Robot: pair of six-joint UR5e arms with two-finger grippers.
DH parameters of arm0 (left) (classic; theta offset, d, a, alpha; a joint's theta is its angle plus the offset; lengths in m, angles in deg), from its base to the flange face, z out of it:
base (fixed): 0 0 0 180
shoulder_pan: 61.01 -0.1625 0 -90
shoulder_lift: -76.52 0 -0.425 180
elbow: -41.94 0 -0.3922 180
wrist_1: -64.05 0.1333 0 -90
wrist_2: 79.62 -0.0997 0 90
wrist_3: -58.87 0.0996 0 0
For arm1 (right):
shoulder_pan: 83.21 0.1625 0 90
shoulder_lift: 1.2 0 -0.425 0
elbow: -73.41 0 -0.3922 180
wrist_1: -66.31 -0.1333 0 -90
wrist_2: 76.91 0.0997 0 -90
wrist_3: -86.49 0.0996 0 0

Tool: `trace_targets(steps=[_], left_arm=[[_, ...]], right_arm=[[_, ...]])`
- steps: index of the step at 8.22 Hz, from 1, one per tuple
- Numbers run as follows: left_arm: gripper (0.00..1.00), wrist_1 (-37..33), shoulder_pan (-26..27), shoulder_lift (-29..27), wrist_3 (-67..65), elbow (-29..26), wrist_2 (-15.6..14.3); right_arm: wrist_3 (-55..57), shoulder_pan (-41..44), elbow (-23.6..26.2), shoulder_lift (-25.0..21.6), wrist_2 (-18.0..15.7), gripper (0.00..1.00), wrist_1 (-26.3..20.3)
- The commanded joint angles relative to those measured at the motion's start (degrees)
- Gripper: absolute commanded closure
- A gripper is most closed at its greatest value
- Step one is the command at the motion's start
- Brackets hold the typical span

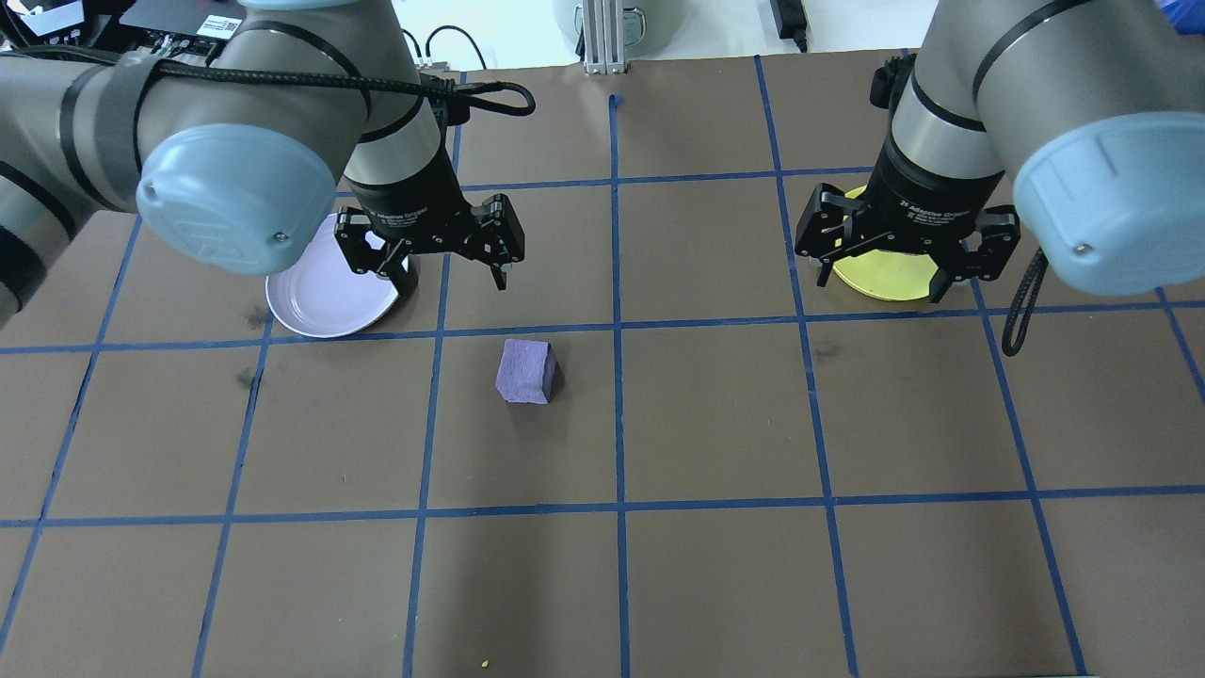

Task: Sort blocks by color into plates

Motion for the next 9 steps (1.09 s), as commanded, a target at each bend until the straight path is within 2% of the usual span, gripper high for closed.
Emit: trace_targets(steps=[1, 3, 6, 9], left_arm=[[0.0, 0.62, 0.64, -3.41, -0.15, 2.82, 0.16], [0.0, 3.07, 1.08, -5.34, -0.06, 4.85, 3.22], [0.0, 6.94, 2.04, -8.86, 0.81, 7.84, 3.33], [0.0, 9.41, 4.34, -12.81, 0.9, 8.2, 3.24]], right_arm=[[-0.08, 0.14, 0.52, -2.39, -0.59, 0.0, 1.51], [-0.16, 0.14, 1.05, -2.03, -0.24, 0.0, 2.84], [-0.08, 0.14, 1.14, -2.39, -0.15, 0.0, 2.85], [0.01, 0.14, 1.14, -2.3, -0.07, 0.0, 2.76]])
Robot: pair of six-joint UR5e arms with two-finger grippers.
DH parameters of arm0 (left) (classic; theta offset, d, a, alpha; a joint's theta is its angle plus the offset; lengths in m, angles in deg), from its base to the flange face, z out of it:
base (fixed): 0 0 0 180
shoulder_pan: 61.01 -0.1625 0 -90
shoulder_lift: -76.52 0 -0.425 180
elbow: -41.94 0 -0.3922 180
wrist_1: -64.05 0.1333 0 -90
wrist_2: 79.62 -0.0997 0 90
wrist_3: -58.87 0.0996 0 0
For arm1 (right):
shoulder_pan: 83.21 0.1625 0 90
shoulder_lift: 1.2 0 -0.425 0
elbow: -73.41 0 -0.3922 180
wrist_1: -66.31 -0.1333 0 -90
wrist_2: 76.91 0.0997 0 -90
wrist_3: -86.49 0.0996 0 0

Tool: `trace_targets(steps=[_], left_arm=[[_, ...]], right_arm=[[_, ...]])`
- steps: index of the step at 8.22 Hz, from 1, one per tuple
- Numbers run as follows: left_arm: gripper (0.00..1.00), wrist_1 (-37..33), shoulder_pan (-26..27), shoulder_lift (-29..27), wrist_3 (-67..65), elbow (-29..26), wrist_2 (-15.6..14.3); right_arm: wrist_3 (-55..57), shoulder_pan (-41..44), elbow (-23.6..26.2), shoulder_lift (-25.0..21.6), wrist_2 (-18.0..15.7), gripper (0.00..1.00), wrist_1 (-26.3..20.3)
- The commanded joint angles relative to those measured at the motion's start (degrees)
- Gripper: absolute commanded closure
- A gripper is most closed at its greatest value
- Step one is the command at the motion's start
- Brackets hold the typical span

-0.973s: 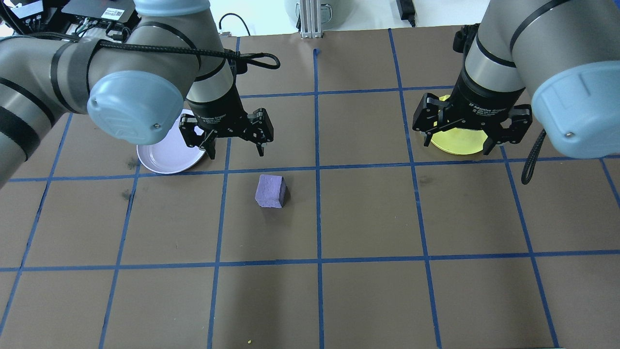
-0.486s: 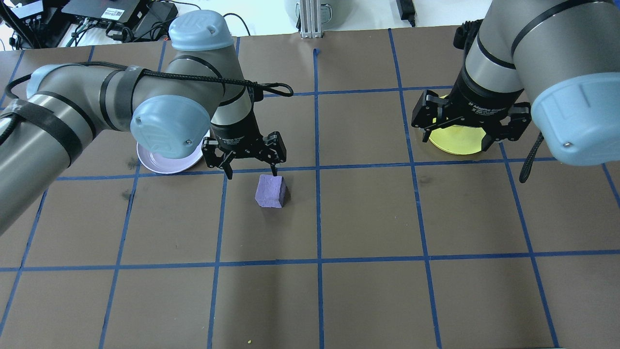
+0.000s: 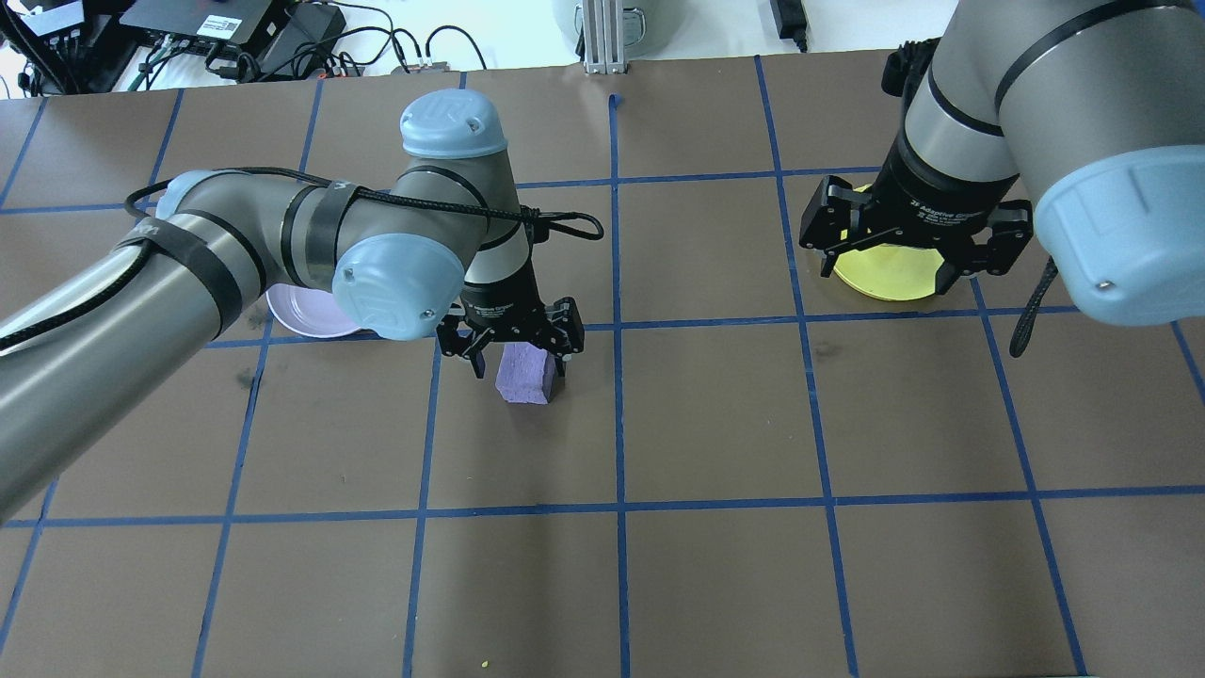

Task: Sort blocks by color into plates

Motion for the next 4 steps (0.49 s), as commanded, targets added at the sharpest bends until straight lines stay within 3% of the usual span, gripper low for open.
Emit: trace_targets(steps=[1, 4], left_arm=[[0.0, 2.29, 0.97, -2.99, 0.68, 0.21, -0.3], [0.0, 4.51, 0.27, -4.75, 6.82, -0.32, -0.74]], right_arm=[[-0.09, 0.0, 0.01, 0.01, -0.03, 0.0, -0.04], [0.0, 0.0, 0.01, 0.01, 0.06, 0.0, -0.04]])
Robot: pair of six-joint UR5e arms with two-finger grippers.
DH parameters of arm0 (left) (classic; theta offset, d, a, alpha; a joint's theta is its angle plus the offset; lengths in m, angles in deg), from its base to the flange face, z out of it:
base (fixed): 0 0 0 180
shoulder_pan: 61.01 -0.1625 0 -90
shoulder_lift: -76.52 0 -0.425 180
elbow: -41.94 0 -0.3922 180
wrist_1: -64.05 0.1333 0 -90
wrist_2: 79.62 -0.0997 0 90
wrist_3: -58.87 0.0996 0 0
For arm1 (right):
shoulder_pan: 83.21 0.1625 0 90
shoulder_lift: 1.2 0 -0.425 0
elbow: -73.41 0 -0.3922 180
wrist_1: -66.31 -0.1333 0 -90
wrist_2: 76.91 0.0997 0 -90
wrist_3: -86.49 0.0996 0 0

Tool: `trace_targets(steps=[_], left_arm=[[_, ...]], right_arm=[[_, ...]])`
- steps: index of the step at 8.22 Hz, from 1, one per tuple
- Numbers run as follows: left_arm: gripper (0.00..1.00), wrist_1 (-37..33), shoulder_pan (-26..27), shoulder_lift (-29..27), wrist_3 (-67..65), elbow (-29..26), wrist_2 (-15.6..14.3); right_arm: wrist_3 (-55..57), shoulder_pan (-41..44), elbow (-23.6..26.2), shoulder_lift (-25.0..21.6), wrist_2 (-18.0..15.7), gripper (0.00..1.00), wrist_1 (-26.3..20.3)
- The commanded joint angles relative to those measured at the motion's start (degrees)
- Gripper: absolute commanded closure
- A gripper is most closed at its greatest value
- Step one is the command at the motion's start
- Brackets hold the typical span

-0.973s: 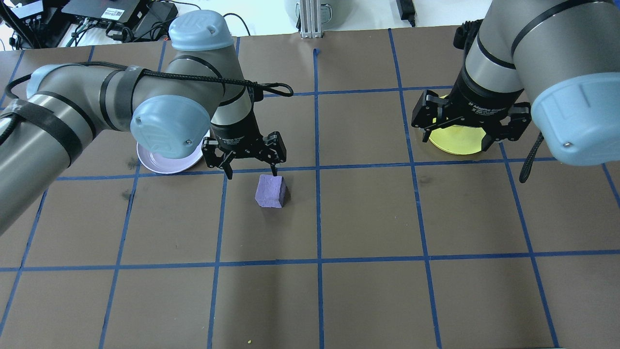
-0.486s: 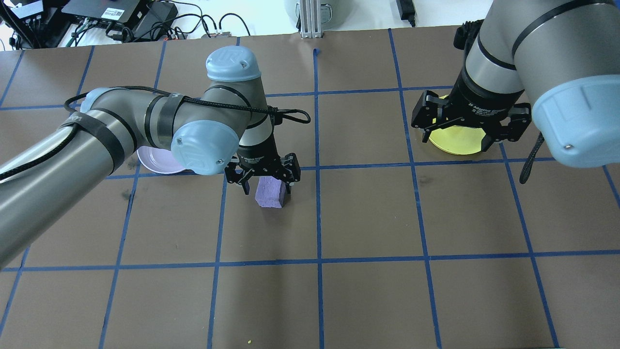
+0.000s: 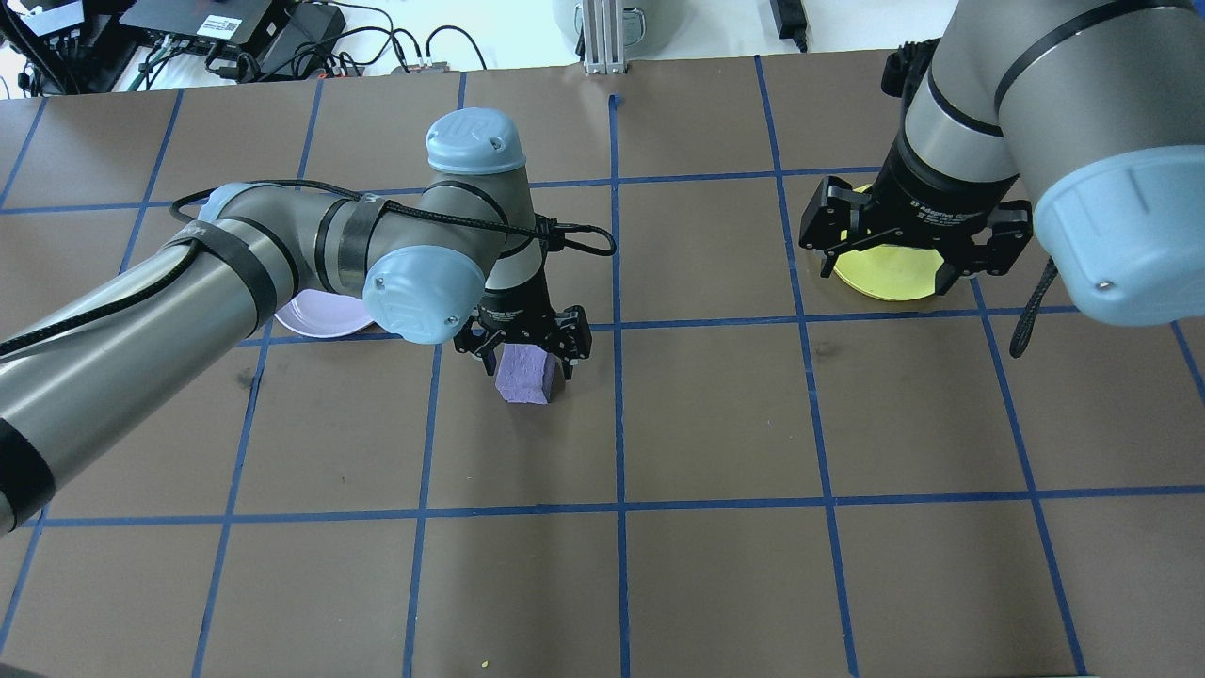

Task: Sort blocks by color into plates

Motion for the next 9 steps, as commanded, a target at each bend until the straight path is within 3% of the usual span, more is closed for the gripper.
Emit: trace_targets(steps=[1, 6, 7, 8, 9], left_arm=[[0.0, 1.74, -0.35, -2.56, 2.81, -0.19, -0.12], [0.0, 6.04, -0.53, -4.51, 5.53, 0.16, -0.39], [0.05, 6.84, -0.53, -5.21, 5.35, -0.01, -0.39], [0.39, 7.45, -0.53, -6.35, 5.44, -0.45, -0.39], [0.95, 7.46, -0.53, -6.18, 5.35, -0.54, -0.39]], right_arm=[[0.01, 0.0, 0.0, 0.0, 0.05, 0.0, 0.0], [0.01, 0.0, 0.0, 0.0, 0.05, 0.0, 0.0], [0.01, 0.0, 0.0, 0.0, 0.05, 0.0, 0.0], [0.01, 0.0, 0.0, 0.0, 0.05, 0.0, 0.0], [0.01, 0.0, 0.0, 0.0, 0.05, 0.0, 0.0]])
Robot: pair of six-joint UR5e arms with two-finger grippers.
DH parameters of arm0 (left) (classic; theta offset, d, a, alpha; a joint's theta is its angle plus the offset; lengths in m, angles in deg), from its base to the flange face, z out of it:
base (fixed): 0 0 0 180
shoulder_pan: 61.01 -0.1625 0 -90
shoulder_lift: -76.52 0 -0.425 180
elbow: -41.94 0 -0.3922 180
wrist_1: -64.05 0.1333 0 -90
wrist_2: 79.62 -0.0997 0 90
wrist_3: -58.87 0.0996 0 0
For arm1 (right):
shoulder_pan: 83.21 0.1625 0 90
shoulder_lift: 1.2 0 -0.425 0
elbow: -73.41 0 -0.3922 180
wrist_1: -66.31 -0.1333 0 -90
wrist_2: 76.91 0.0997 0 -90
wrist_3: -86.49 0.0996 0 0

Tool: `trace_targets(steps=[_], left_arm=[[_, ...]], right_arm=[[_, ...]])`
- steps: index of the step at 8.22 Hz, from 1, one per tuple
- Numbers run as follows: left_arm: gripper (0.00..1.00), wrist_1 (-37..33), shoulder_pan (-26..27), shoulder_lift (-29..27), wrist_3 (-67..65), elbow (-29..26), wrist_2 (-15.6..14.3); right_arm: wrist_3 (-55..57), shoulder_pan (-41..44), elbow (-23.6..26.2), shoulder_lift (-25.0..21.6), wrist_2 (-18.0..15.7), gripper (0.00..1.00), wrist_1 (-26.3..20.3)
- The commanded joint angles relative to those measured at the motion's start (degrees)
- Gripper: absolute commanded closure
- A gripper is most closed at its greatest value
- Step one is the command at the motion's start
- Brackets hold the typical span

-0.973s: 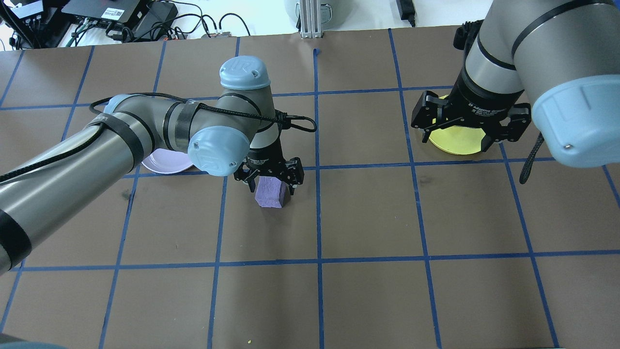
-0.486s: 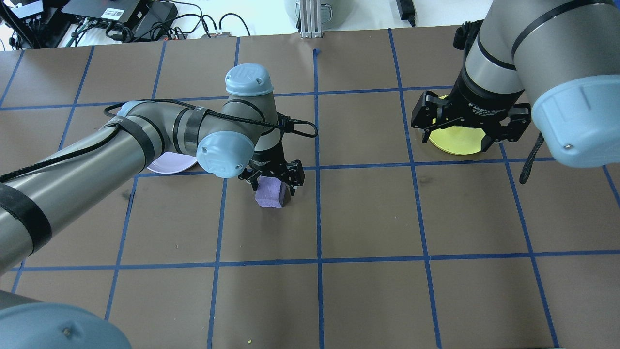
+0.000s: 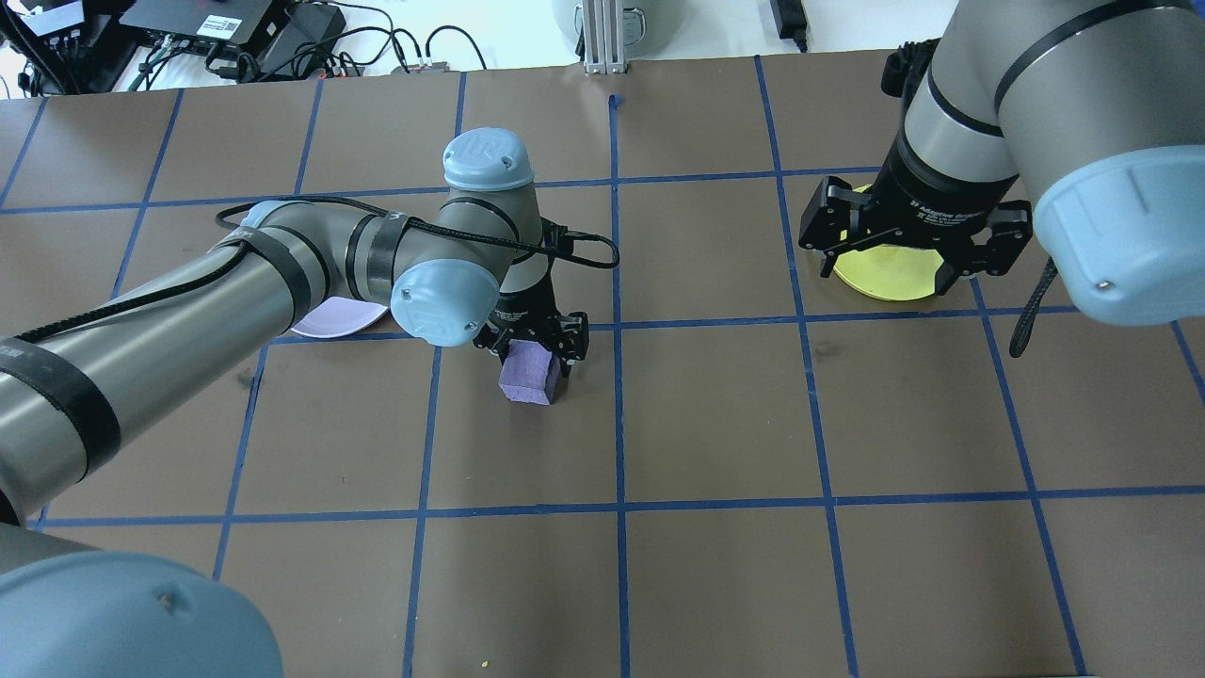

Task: Sort blocks by color into plates

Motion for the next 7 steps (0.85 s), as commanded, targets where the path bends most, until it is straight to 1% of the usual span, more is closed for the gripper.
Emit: trace_targets(steps=[1, 2, 3, 4, 5, 6, 7], left_arm=[[1.0, 0.54, 0.0, -0.11, 0.04, -0.44, -0.17], [1.0, -0.42, 0.0, 0.33, 0.05, -0.44, -0.09], [1.0, -3.47, 0.0, 0.76, 0.05, -0.53, -0.17], [1.0, -6.46, -0.61, 2.07, 0.05, -1.84, -1.57], [1.0, -10.76, -2.36, 4.35, 0.13, -4.98, -4.54], [1.0, -15.5, -4.9, 5.85, 1.53, -9.02, -4.92], [1.0, -17.98, -8.67, 6.39, 5.19, -13.32, -5.1]], right_arm=[[0.0, 0.0, 0.0, 0.0, 0.0, 0.0, 0.0], [0.0, 0.0, 0.0, 0.0, 0.0, 0.0, 0.0], [0.0, 0.0, 0.0, 0.09, 0.0, 0.0, 0.09], [0.0, 0.0, 0.0, 0.09, 0.0, 0.0, 0.0], [0.0, 0.0, 0.0, 0.09, -0.09, 0.0, 0.09], [0.0, 0.0, 0.0, 0.0, 0.0, 0.0, 0.0], [0.0, 0.0, 0.0, 0.09, 0.0, 0.0, 0.09]])
